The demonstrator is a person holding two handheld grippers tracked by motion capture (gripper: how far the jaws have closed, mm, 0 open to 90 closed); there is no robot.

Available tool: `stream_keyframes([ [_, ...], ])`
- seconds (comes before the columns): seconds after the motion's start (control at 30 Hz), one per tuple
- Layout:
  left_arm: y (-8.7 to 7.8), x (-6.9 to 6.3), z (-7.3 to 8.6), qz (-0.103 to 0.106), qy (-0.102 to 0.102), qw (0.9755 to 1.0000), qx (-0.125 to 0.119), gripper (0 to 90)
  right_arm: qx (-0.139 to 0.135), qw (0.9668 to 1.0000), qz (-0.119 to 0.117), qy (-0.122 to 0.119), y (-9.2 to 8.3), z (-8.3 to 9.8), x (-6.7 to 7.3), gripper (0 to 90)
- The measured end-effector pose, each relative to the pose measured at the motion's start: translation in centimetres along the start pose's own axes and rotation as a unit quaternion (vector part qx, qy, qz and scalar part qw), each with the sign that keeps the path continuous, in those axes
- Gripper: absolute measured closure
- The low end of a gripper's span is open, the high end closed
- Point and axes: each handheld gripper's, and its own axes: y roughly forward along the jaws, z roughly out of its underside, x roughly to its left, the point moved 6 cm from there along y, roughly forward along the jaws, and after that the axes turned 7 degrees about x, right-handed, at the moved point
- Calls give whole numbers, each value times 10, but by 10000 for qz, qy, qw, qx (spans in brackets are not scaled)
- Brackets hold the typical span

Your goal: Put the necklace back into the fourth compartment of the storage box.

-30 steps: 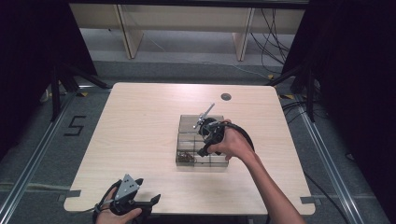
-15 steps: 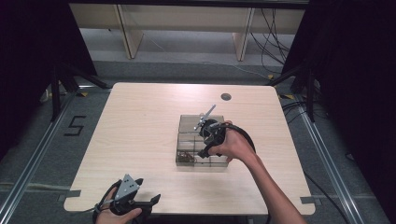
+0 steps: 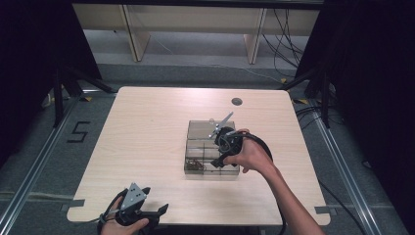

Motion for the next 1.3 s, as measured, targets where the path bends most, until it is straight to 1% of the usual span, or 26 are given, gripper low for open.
stream_keyframes([
  [0.03,0,0,0,0,0,10000,0,156,0,10000,0,0,0,0,0,410],
  [0.07,1,-1,-1,25,-49,10000,-50,156,-32,10000,-6,-37,0,1,0,410],
  [0.13,0,0,-1,24,83,10000,-23,157,-48,10000,14,-11,-1,2,0,409],
  [0.2,0,0,-1,23,73,10000,-22,156,-77,10000,-10,-12,-1,4,0,408],
  [0.3,0,0,0,15,77,10000,-13,157,-123,9999,20,15,-2,7,-1,406],
  [0.33,0,0,0,46,-2,10000,-33,157,-145,9999,15,16,-2,8,-1,405],
  [0.4,0,0,0,54,17,10000,-12,157,-184,9998,2,15,-4,10,-2,403],
  [0.43,0,0,0,-13,-5,10000,-1,156,-216,9998,20,29,-5,13,-2,403],
  [0.47,0,0,0,-13,-5,10000,-1,156,-217,9997,3,69,-6,15,-2,402],
  [0.53,0,0,0,50,12,10000,-2,156,-240,9997,15,52,-6,16,-2,400],
  [0.57,1,-1,0,52,-25,10000,-35,157,-258,9995,33,174,-7,19,-2,398],
  [0.6,1,-1,0,52,-25,10000,-35,157,-258,9995,33,174,-7,19,-2,398],
  [0.63,1,0,0,49,6,10000,-7,157,-285,9995,52,123,-8,21,-3,396],
  [0.7,1,0,0,43,-9,10000,-6,157,-313,9993,74,184,-9,27,-4,393],
  [0.73,1,0,0,43,-9,10000,-6,156,-313,9993,74,184,-9,27,-4,393],
  [0.77,1,0,0,46,-8,10000,-4,157,-364,9992,85,133,-9,31,-6,392],
  [0.8,1,0,0,46,-8,10000,-4,156,-364,9992,85,133,-9,31,-6,392],
  [0.87,1,0,0,50,-10,10000,-2,156,-397,9991,74,160,-9,35,-7,392],
  [0.9,1,0,1,47,-4,10000,4,156,-383,9990,87,214,-9,38,-8,392],
  [0.97,2,1,1,-13,-2,10000,11,156,-419,9988,110,223,-9,41,-8,392],
  [1.0,1,1,1,-13,-2,10000,10,157,-431,9987,92,265,-9,42,-8,392],
  [1.17,2,1,1,-15,5,10000,15,157,-472,9985,68,255,-9,46,-8,390],
  [1.2,2,1,1,-15,4,10000,14,157,-479,9982,49,360,-9,47,-6,389],
  [1.23,2,1,1,-15,3,10000,16,157,-476,9983,89,336,-10,48,-7,388],
  [1.27,1,1,1,-15,3,10000,13,156,-494,9981,71,357,-9,50,-6,382],
  [1.3,2,1,1,-12,5,10000,5,156,-524,9981,113,295,-9,50,-8,378],
])
